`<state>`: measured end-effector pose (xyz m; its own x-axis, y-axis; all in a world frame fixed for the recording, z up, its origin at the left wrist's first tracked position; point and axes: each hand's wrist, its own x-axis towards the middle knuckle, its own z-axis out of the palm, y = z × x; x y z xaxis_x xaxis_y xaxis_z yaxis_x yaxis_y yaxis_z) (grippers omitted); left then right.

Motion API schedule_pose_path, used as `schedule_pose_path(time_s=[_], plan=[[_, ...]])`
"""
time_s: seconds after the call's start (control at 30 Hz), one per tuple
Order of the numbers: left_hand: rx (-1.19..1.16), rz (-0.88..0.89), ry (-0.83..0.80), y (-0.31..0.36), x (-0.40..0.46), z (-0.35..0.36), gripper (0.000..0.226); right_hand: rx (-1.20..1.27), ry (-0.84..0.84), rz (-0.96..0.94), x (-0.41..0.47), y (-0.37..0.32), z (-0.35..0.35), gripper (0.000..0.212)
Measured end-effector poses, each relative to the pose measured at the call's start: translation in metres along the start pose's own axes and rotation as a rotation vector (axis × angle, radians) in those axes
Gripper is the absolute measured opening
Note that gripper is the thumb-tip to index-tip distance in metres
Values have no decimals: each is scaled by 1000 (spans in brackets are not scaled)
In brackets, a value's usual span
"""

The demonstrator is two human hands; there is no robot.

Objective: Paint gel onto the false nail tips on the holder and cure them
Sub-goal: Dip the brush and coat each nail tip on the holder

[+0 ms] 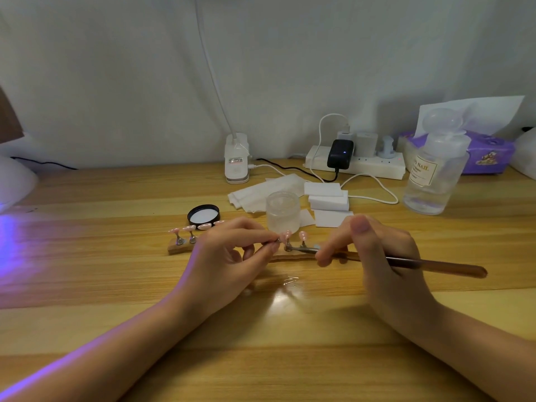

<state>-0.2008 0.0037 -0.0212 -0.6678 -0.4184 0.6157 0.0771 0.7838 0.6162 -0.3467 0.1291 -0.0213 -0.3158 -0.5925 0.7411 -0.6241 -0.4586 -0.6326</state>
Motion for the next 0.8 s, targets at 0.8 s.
schedule_pose_path(time_s=[0.8], plan=[[20, 7, 46, 2, 1, 0, 15, 148, -56, 128, -1, -6, 1, 45]])
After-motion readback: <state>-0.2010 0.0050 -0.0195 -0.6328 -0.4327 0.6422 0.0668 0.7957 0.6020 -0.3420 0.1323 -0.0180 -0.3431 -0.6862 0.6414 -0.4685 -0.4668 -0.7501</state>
